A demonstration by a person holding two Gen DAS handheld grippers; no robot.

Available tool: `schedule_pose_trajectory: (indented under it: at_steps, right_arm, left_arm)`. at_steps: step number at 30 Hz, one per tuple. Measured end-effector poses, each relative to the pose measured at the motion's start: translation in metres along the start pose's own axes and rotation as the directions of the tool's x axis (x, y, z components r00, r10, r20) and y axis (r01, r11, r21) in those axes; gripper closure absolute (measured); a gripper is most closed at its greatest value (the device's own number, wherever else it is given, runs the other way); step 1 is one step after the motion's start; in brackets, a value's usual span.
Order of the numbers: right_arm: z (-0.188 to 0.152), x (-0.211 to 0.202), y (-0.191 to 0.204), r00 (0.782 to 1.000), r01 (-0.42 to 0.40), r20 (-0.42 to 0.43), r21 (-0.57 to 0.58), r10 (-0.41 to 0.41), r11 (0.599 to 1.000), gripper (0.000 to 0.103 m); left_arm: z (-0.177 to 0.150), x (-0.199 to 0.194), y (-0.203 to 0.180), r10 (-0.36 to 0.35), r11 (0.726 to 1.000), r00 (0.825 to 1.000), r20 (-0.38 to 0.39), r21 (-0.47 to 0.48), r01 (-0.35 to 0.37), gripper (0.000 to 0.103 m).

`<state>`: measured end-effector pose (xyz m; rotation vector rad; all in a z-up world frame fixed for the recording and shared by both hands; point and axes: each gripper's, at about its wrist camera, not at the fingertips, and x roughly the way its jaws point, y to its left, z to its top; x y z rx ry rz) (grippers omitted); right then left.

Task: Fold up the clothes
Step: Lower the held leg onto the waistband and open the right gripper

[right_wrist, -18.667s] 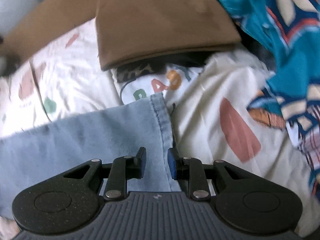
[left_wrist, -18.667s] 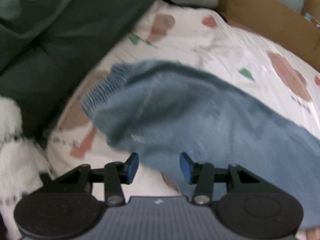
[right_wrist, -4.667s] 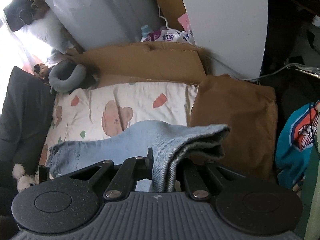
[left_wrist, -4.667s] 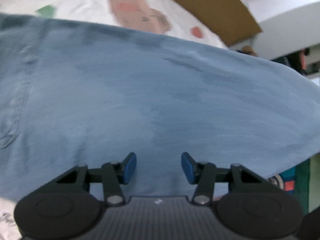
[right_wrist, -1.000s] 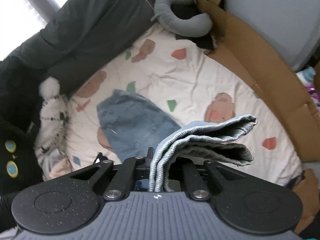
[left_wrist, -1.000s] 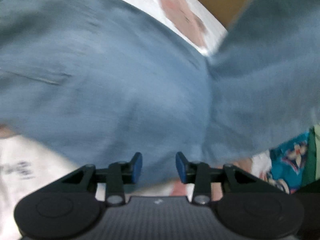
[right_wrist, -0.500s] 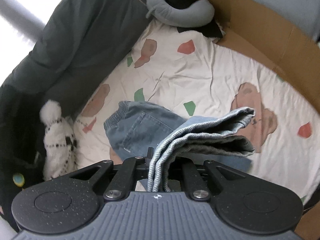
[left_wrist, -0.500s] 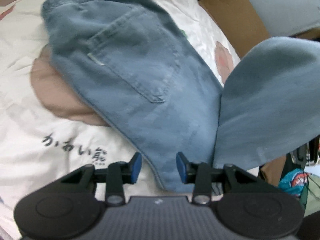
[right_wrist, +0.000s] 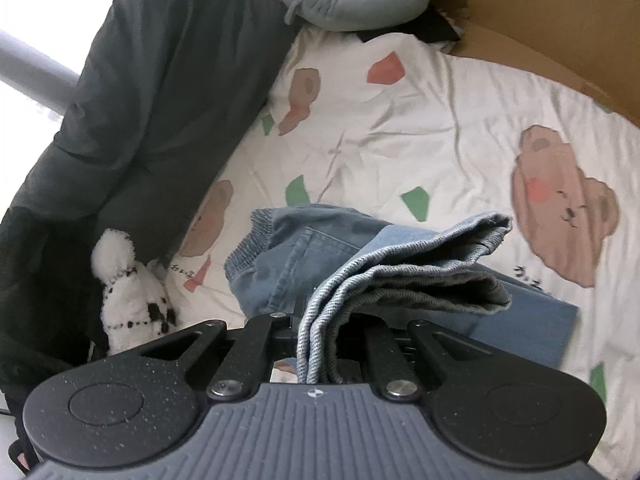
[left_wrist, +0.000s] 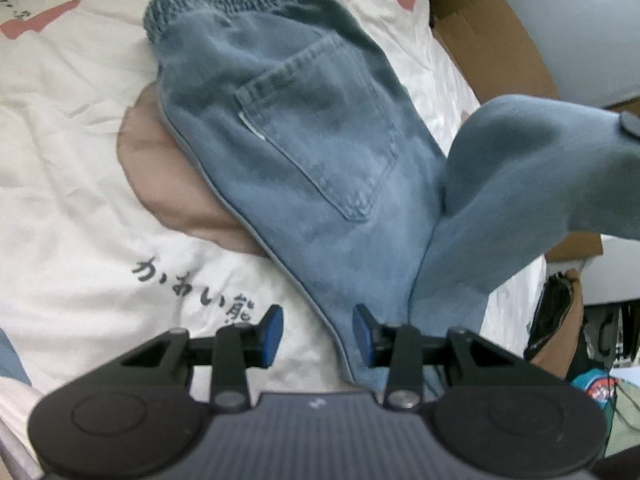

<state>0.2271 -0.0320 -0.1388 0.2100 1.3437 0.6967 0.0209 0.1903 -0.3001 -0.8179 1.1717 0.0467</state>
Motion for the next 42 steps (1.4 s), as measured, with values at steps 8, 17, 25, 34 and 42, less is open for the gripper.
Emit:
schedule_pose_trajectory:
  at_steps: [8, 17, 25, 34, 42]
  right_arm:
    - [0.004, 0.049, -0.005, 0.996, -0.085, -0.031, 0.042, 0.087, 0.995, 0.098]
    - [0.025, 0.116, 0.015, 0.982, -0.152, -0.103, 0.05, 0.156, 0.987, 0.095]
    - [0.031, 0.175, 0.024, 0.978, -0.141, -0.147, 0.067, 0.149, 0.988, 0.094]
    - [0.043, 0.205, 0.04, 0.962, -0.179, -0.191, 0.101, 0.196, 0.979, 0.066]
    - [0.059, 0.191, 0.058, 0.944, -0.265, -0.175, 0.095, 0.278, 0.959, 0.025]
  left_arm:
    - [-0.004, -0.016, 0.017, 0.032, 0.998, 0.999, 0.026, -0.059, -0.031, 0.06]
    - [-0.011, -0.033, 0.039, 0.079, 0.99, 0.995, 0.058, -0.125, -0.071, 0.058]
    - [-0.016, -0.047, 0.052, 0.114, 0.98, 0.991, 0.066, -0.171, -0.101, 0.058]
    - [-0.018, -0.062, 0.057, 0.158, 0.973, 0.986, 0.055, -0.177, -0.146, 0.058]
    - [-0.011, -0.081, 0.05, 0.177, 0.974, 0.979, 0.101, -0.163, -0.159, 0.058]
